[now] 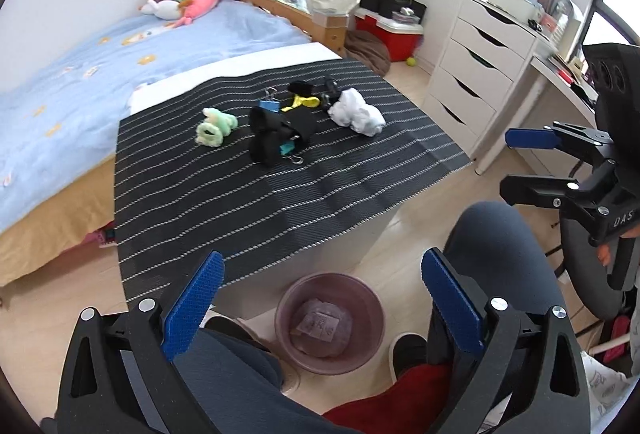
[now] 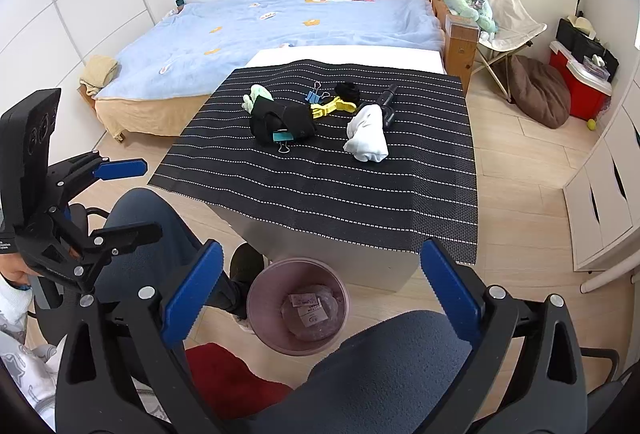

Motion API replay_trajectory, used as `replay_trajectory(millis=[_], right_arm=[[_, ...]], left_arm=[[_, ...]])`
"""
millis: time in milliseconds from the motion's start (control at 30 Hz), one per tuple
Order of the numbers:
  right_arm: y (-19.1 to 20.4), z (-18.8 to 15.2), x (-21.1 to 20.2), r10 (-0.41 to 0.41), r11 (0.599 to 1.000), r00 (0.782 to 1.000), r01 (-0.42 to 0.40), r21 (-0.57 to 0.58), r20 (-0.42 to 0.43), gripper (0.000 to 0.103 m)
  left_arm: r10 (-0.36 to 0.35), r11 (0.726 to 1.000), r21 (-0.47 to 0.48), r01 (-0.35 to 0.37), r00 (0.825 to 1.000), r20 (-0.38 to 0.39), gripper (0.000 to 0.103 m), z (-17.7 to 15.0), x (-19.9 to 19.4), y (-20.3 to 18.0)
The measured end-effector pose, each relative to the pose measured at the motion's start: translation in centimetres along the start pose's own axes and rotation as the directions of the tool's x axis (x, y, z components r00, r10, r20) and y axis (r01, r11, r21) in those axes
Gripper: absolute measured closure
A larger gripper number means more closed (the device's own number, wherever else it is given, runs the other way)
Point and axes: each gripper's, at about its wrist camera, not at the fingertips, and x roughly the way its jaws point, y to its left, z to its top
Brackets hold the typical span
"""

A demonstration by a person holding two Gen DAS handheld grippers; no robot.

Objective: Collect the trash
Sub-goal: 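Lower the pink box over the bin and open the left tool, then reach the right tool to the white sock and grasp it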

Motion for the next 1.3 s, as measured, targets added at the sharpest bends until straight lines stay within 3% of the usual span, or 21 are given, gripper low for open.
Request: replay_trajectory(millis=[500, 833, 1033, 1300], right_arm=[[-0.8, 4.9, 2.1, -0.03, 1.0, 0.999, 0.03, 0.006, 0.022, 0.006], [-2.6, 9.1, 7.4, -0.084, 0.996, 0.994, 0.082, -0.034, -0.068, 0.006], [-3.3, 10.6, 11.3, -0.138, 0.989, 0.98, 0.128, -0.075, -0.143, 0.006], [-4.5, 11.5, 14.5, -0.106, 0.994, 0.975, 0.099, -0.043, -0.196, 0.008]], left_arm=[[0.029, 0.998, -0.052, -0.027, 0.998, 0.049, 0.008, 1.1, -0.2, 2.5], [0.034, 0.997, -0.072, -0.029, 0.998, 0.058, 0.008, 1.1, -0.2, 3.4], [0.036, 0.996, -0.087, -0.03, 0.998, 0.058, 0.008, 1.1, -0.3, 3.9], [0.044, 0.995, -0.093, -0.039, 0.998, 0.05, 0.008, 0.9, -0.2, 4.4]])
